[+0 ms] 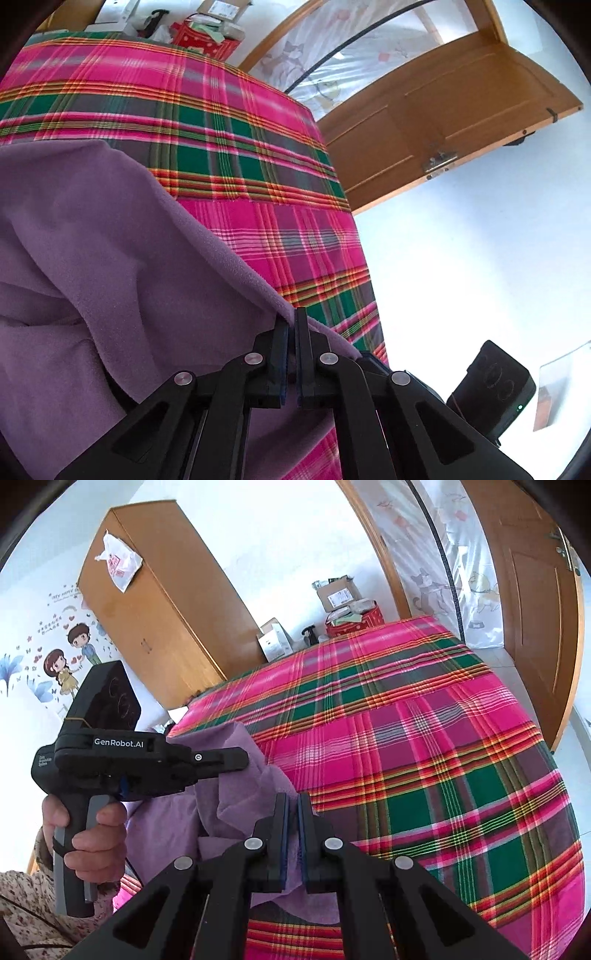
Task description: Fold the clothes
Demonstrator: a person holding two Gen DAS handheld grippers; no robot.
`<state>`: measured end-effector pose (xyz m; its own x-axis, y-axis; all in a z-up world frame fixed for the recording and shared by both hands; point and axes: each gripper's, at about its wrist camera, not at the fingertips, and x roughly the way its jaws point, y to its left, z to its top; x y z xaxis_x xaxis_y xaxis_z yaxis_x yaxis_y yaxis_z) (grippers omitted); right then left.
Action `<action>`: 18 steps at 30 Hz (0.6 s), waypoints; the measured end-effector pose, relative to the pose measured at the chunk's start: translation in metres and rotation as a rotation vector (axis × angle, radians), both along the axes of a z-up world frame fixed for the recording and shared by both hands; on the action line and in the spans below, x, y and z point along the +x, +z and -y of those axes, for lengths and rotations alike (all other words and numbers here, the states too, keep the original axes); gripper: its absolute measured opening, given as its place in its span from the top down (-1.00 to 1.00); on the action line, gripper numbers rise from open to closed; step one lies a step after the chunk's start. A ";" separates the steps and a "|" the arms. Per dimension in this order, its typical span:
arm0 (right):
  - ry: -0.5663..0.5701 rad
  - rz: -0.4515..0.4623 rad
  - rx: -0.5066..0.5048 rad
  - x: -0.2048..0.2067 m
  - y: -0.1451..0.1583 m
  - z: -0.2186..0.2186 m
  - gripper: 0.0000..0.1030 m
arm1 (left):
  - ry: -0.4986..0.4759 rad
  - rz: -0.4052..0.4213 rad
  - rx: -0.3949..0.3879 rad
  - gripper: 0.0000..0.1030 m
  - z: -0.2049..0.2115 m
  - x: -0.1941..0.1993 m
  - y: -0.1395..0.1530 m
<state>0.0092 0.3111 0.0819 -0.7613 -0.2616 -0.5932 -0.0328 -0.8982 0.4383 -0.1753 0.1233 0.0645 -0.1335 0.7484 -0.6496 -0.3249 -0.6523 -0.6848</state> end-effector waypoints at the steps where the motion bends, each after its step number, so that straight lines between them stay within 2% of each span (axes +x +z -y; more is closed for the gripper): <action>1: -0.005 -0.007 0.000 0.003 0.002 0.000 0.91 | -0.001 -0.003 0.003 0.95 0.000 0.001 0.001; 9: -0.064 -0.061 -0.010 0.027 0.014 -0.001 0.91 | -0.014 -0.021 0.030 0.95 0.006 0.008 0.011; 18: -0.032 0.026 -0.020 0.038 -0.014 0.003 0.91 | -0.028 0.017 -0.036 0.95 0.018 0.024 -0.011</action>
